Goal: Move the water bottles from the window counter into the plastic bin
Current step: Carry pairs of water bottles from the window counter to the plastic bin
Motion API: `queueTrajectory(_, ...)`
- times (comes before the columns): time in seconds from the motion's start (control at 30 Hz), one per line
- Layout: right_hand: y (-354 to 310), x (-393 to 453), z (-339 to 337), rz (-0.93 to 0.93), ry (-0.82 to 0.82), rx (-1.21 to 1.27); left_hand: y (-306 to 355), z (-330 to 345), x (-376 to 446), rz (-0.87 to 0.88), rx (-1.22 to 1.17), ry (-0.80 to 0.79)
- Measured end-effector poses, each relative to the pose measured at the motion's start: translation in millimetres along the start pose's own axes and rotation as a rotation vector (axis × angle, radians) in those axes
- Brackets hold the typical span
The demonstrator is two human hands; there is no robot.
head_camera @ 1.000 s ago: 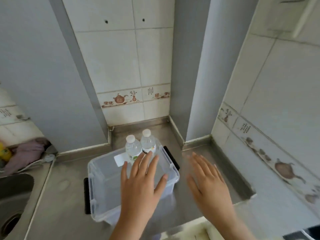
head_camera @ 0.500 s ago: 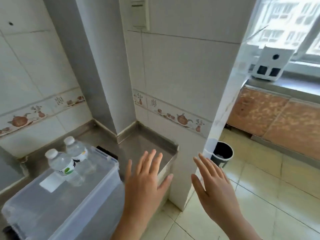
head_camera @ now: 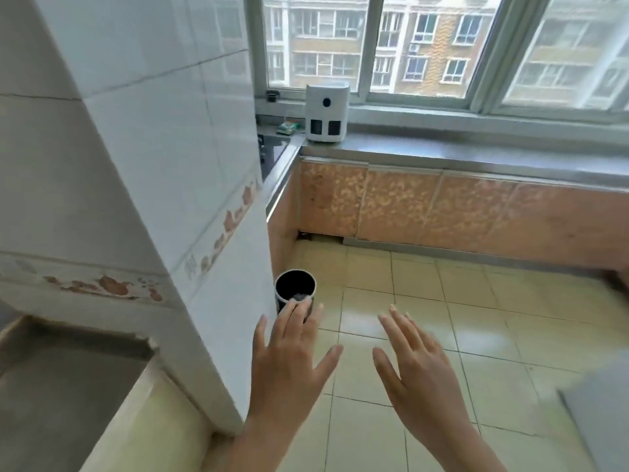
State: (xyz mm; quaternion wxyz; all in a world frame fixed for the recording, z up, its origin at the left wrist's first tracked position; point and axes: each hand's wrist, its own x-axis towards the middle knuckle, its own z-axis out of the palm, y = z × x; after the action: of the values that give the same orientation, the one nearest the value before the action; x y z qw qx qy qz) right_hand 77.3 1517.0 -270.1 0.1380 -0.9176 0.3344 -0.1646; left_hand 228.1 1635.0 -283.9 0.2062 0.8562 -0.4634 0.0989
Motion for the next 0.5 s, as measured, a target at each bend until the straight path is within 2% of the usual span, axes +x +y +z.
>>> queueTrajectory(0.23, 133.7, 22.4, -51.1, 0.127, 0.044, -0.033, 120.6, 68.9, 70.4, 0.106, -0.072, -0.042)
queueTrajectory(0.5, 247.5, 48.3, -85.2, 0.326, 0.085, -0.032, 221.7, 127.4, 151.0, 0.294, -0.100, -0.098)
